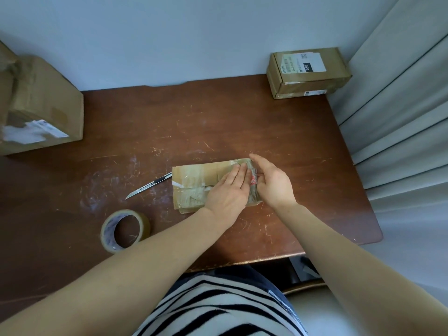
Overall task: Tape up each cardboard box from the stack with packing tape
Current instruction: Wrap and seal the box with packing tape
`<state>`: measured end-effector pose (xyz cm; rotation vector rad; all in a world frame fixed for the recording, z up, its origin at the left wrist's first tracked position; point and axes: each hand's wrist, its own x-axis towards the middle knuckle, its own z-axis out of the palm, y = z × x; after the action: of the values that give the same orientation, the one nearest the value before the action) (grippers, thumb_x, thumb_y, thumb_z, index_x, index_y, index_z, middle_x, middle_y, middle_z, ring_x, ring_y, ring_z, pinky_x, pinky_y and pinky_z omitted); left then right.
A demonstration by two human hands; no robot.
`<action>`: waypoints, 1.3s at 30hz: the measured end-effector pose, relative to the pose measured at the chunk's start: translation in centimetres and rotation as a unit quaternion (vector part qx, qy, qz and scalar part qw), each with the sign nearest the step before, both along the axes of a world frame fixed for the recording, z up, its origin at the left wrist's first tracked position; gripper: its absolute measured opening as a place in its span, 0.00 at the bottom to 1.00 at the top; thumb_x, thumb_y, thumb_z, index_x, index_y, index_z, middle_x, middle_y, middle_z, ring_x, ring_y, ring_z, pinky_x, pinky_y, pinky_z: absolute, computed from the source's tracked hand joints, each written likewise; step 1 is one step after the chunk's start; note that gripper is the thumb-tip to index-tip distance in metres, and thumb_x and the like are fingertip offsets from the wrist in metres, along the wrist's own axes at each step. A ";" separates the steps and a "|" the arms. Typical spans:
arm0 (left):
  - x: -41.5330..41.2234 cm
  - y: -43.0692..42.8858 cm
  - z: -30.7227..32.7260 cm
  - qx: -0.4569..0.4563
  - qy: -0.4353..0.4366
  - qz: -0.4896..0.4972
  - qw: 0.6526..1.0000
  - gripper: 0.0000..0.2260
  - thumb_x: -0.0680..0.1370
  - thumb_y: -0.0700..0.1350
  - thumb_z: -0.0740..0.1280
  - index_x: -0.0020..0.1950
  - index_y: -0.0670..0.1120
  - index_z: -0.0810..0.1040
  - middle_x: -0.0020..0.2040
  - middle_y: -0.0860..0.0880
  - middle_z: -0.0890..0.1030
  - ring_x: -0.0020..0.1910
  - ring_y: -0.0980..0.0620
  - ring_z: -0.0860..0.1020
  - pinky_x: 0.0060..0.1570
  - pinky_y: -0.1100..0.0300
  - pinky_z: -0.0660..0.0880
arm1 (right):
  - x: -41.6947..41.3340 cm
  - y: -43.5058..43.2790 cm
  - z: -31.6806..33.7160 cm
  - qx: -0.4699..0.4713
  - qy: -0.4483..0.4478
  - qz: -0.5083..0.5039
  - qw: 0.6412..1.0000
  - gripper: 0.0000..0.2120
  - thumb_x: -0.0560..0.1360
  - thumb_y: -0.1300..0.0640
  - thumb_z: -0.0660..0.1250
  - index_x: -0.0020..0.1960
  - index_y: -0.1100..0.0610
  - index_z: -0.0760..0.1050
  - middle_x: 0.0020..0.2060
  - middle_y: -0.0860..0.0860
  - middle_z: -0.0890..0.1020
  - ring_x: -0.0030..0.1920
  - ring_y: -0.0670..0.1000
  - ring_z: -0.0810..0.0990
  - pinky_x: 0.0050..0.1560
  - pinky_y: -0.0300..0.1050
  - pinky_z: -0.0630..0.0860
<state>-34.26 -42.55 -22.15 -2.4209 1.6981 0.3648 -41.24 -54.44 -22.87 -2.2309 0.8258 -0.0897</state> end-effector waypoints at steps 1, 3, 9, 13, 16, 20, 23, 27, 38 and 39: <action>0.0 0.0 -0.1 -0.001 0.000 0.001 1.000 0.35 0.82 0.47 0.60 0.77 0.38 0.39 0.78 0.40 0.42 0.78 0.45 0.43 0.74 0.56 0.44 | -0.1 0.0 0.0 -0.002 0.000 0.004 1.000 0.29 0.74 0.71 0.55 0.72 0.53 0.66 0.68 0.51 0.73 0.66 0.51 0.73 0.60 0.37 0.69; 0.0 0.0 -0.3 -0.007 -0.006 -0.002 1.000 0.35 0.82 0.48 0.60 0.77 0.38 0.39 0.78 0.40 0.42 0.78 0.45 0.43 0.74 0.56 0.44 | -0.2 -0.1 -0.1 -0.012 -0.002 0.018 1.000 0.28 0.74 0.71 0.55 0.71 0.54 0.68 0.69 0.51 0.72 0.67 0.50 0.72 0.61 0.38 0.69; 0.3 1.4 0.1 -0.085 0.073 0.010 0.994 0.41 0.78 0.52 0.65 0.77 0.42 0.38 0.79 0.46 0.43 0.78 0.52 0.42 0.71 0.63 0.43 | -0.2 0.1 -0.3 -0.095 -0.028 0.029 0.995 0.20 0.74 0.71 0.60 0.62 0.58 0.78 0.70 0.52 0.70 0.69 0.53 0.66 0.61 0.43 0.69; 1.0 4.4 1.9 -0.168 0.162 0.074 0.970 0.37 0.80 0.52 0.63 0.78 0.44 0.42 0.79 0.50 0.49 0.76 0.59 0.44 0.69 0.62 0.61 | 1.0 0.9 0.1 -0.175 -0.084 0.035 0.980 0.19 0.67 0.73 0.66 0.55 0.59 0.81 0.65 0.57 0.74 0.64 0.59 0.70 0.59 0.53 0.72; 3.0 7.7 2.8 -0.274 0.184 0.214 0.919 0.28 0.79 0.40 0.61 0.78 0.44 0.55 0.76 0.47 0.62 0.74 0.51 0.61 0.66 0.59 0.65 | 3.0 3.1 0.9 -0.193 -0.159 0.094 0.964 0.20 0.64 0.73 0.62 0.51 0.59 0.82 0.58 0.56 0.78 0.59 0.59 0.74 0.55 0.51 0.70; 7.0 13.2 2.7 -0.355 0.163 0.420 0.819 0.23 0.79 0.33 0.58 0.74 0.42 0.65 0.69 0.45 0.72 0.69 0.48 0.68 0.70 0.57 0.63 | 5.7 7.9 1.7 -0.147 -0.223 0.199 0.943 0.20 0.62 0.70 0.58 0.48 0.60 0.82 0.50 0.54 0.82 0.52 0.52 0.74 0.50 0.48 0.73; 9.6 17.8 2.3 -0.368 0.173 0.539 0.738 0.20 0.79 0.32 0.56 0.70 0.41 0.69 0.64 0.43 0.75 0.64 0.48 0.73 0.65 0.57 0.66 | 7.1 11.9 1.6 -0.099 -0.201 0.315 0.922 0.21 0.64 0.63 0.53 0.48 0.60 0.82 0.47 0.53 0.83 0.48 0.54 0.77 0.52 0.43 0.72; 11.7 23.4 1.3 -0.359 0.216 0.625 0.659 0.18 0.78 0.31 0.55 0.66 0.39 0.73 0.57 0.43 0.79 0.58 0.46 0.76 0.64 0.55 0.69 | 9.1 16.7 0.2 -0.125 -0.099 0.496 0.853 0.18 0.67 0.63 0.70 0.57 0.62 0.80 0.52 0.57 0.82 0.53 0.60 0.79 0.57 0.54 0.76; 12.7 28.2 0.7 -0.370 0.404 0.705 0.450 0.16 0.79 0.32 0.54 0.64 0.36 0.74 0.53 0.42 0.78 0.50 0.49 0.75 0.41 0.61 0.73 | 10.9 20.7 -1.1 -0.088 0.011 0.500 0.861 0.07 0.75 0.59 0.69 0.52 0.57 0.81 0.48 0.52 0.83 0.57 0.53 0.76 0.71 0.42 0.49; 12.9 28.1 1.0 -0.359 0.426 0.697 0.452 0.18 0.78 0.31 0.54 0.64 0.37 0.75 0.56 0.42 0.79 0.53 0.48 0.75 0.43 0.60 0.73 | 11.1 20.2 -0.7 -0.022 -0.005 0.470 0.882 0.04 0.73 0.59 0.71 0.48 0.56 0.82 0.43 0.52 0.82 0.53 0.54 0.76 0.68 0.44 0.57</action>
<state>-21.34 -14.50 -21.11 -3.9784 -1.2342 1.3611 -30.14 -34.23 -23.56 -2.4291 -0.3327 0.3473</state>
